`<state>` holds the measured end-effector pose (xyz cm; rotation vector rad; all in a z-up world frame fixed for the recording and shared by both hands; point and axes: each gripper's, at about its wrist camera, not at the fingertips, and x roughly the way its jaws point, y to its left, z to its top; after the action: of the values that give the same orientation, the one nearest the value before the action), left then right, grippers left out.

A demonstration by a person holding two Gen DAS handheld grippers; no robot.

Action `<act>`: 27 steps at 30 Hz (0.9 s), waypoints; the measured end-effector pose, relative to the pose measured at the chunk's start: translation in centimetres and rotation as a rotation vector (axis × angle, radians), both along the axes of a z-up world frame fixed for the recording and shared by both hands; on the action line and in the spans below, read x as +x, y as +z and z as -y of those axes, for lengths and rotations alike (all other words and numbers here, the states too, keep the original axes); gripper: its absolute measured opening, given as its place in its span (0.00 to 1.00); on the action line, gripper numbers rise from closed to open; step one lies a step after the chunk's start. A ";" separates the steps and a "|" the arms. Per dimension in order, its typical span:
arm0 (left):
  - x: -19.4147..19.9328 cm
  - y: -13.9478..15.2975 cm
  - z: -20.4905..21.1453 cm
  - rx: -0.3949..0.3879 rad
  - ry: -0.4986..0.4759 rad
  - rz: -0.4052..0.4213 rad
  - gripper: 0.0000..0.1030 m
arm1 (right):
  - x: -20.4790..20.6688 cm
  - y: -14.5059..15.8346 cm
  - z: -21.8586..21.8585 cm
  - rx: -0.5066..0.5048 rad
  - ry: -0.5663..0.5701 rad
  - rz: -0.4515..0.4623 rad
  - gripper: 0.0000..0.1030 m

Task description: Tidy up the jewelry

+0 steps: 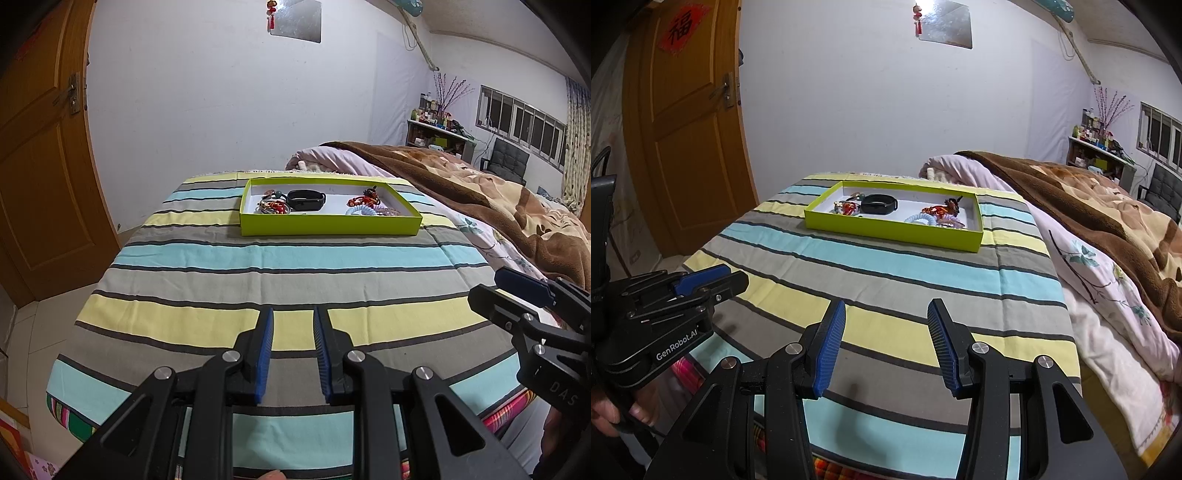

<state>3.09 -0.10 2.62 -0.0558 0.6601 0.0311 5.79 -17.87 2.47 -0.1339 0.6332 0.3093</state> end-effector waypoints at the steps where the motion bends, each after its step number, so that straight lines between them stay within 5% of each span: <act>1: 0.0 0.0 0.0 0.001 0.000 0.001 0.22 | 0.0 0.0 0.0 0.000 0.000 -0.001 0.46; 27: -0.4 0.2 0.5 0.013 -0.008 0.015 0.22 | -0.2 -0.1 0.1 0.002 0.000 -0.003 0.46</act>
<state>2.65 -0.63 2.87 -0.0404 0.6451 0.0269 5.62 -17.95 2.41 -0.1321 0.6355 0.3104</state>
